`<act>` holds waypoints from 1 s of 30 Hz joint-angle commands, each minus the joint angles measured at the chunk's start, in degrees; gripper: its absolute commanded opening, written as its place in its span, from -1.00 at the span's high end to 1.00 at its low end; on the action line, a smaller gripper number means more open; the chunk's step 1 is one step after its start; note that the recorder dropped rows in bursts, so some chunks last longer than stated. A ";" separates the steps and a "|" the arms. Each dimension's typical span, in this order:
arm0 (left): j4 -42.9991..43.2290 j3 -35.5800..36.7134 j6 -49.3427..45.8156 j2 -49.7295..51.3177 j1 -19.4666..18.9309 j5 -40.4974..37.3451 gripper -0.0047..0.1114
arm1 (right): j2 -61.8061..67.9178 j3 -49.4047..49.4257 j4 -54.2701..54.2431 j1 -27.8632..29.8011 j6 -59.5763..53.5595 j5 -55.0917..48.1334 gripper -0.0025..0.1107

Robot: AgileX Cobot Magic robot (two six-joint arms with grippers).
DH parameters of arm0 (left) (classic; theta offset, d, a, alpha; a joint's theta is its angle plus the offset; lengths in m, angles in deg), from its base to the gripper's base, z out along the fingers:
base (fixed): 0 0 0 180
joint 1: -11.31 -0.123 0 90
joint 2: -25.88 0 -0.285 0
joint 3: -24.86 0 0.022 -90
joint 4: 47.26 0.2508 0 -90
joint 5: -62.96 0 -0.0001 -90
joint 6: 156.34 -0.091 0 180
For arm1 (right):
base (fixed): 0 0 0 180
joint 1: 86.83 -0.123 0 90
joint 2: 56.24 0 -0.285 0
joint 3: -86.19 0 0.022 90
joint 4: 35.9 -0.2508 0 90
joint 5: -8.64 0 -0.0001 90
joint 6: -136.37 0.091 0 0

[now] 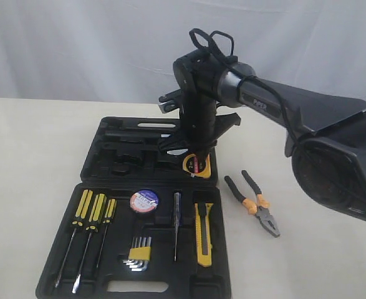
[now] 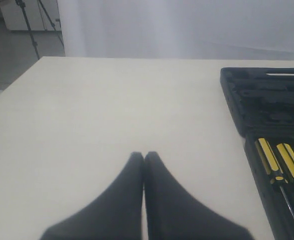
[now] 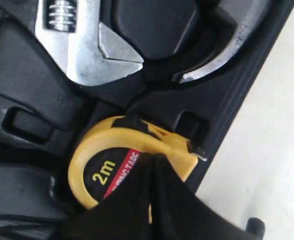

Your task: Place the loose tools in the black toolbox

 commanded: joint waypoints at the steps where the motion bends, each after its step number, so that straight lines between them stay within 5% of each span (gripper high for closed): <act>1: -0.55 0.15 0.11 -0.07 0.27 0.57 0.92 | -2.32 0.47 0.73 0.18 -1.04 0.15 0.97; 30: -0.55 0.15 0.11 -0.07 0.27 0.57 0.92 | 8.62 0.47 -4.39 3.54 -6.99 2.17 0.97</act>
